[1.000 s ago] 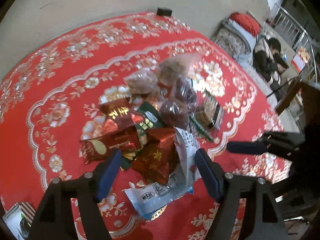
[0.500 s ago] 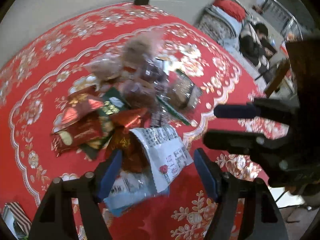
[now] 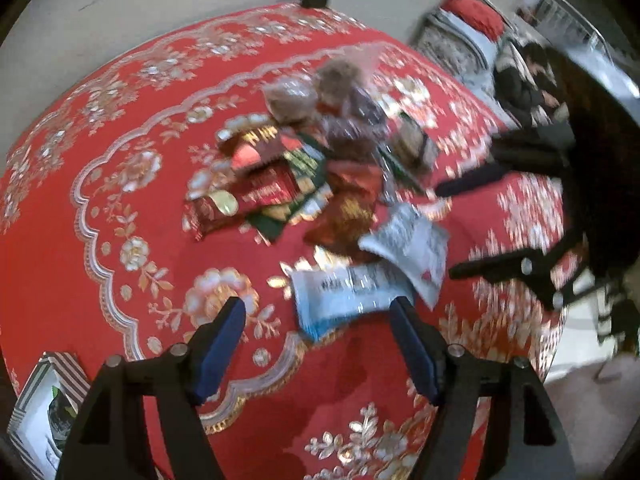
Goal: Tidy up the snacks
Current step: 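Grasp the blue-white packet with the left tool while the right tool grasps a white bag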
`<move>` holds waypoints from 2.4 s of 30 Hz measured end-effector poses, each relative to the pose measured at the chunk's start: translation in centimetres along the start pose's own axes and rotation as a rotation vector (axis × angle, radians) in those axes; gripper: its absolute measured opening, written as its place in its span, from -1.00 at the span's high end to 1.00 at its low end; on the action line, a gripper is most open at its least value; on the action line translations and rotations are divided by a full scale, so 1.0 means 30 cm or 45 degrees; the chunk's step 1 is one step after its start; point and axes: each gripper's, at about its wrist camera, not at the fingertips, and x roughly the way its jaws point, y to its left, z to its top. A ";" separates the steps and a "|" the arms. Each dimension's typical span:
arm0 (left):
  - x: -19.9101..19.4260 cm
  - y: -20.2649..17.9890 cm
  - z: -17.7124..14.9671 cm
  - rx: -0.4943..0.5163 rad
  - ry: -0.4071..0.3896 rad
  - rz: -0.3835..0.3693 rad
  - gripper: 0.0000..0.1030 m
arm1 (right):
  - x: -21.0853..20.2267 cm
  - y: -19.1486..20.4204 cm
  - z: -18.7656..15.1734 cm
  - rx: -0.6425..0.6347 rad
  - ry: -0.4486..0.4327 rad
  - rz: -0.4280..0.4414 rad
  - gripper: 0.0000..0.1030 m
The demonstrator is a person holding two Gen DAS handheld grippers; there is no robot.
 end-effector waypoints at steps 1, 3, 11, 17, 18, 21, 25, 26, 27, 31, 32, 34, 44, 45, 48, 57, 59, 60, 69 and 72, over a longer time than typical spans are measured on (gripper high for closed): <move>0.006 -0.004 -0.006 0.011 0.014 0.011 -0.48 | 0.007 0.005 0.008 -0.074 0.038 0.014 -0.13; 0.013 -0.006 -0.012 -0.014 0.024 0.021 -0.48 | 0.012 -0.014 0.017 -0.095 0.093 0.063 -0.27; 0.052 0.010 -0.054 -0.192 0.031 0.006 -0.51 | 0.047 -0.107 0.051 0.422 -0.024 0.128 -0.28; 0.037 0.018 -0.053 -0.221 0.015 0.008 -0.51 | 0.107 -0.032 0.028 0.256 0.098 -0.095 -0.28; 0.032 0.015 -0.050 -0.235 0.011 0.012 -0.53 | 0.089 -0.045 -0.006 0.281 0.113 -0.071 -0.28; 0.026 0.010 -0.040 -0.331 -0.009 -0.034 -0.58 | 0.044 -0.080 -0.108 0.310 0.190 -0.117 -0.28; 0.034 -0.007 -0.036 -0.459 0.000 -0.003 -0.58 | -0.051 -0.129 -0.183 0.414 0.143 -0.081 -0.28; 0.039 -0.004 -0.038 -0.530 0.004 -0.032 -0.58 | -0.077 -0.135 -0.191 0.437 0.114 -0.074 -0.28; 0.040 0.001 -0.041 -0.592 -0.002 -0.072 -0.58 | -0.098 -0.137 -0.194 0.446 0.095 -0.071 -0.28; 0.050 0.002 -0.029 -0.819 -0.034 -0.051 -0.58 | -0.159 -0.127 -0.191 0.458 0.037 -0.043 -0.28; 0.068 0.004 -0.019 -0.865 -0.021 -0.049 -0.58 | -0.165 -0.134 -0.184 0.463 0.023 -0.021 -0.28; 0.108 -0.006 0.015 -0.884 0.008 0.006 -0.58 | -0.158 -0.135 -0.150 0.459 0.002 0.005 -0.28; 0.145 -0.032 0.023 -0.732 0.142 0.258 -0.71 | -0.131 -0.159 -0.164 0.486 0.012 0.009 -0.28; 0.137 -0.018 0.009 -0.742 0.147 0.261 -0.71 | -0.133 -0.157 -0.173 0.485 0.007 0.030 -0.28; 0.117 0.024 -0.016 -0.788 0.144 0.283 -0.71 | -0.116 -0.124 -0.195 0.446 0.018 0.037 -0.28; 0.123 0.014 0.002 -0.821 0.123 0.287 -0.71 | -0.011 -0.072 -0.169 0.234 0.111 -0.049 -0.52; 0.133 0.015 -0.010 -0.832 0.128 0.302 -0.73 | 0.009 -0.078 -0.161 0.218 0.115 -0.087 -0.51; 0.139 0.016 0.008 -0.832 0.119 0.307 -0.74 | 0.024 -0.076 -0.156 0.201 0.134 -0.109 -0.52; 0.100 0.006 -0.046 -0.758 0.048 0.371 0.21 | 0.041 -0.064 -0.170 0.209 0.122 -0.165 0.04; 0.077 0.047 -0.070 -0.766 0.031 0.300 0.38 | 0.030 -0.073 -0.164 0.260 0.102 -0.173 0.08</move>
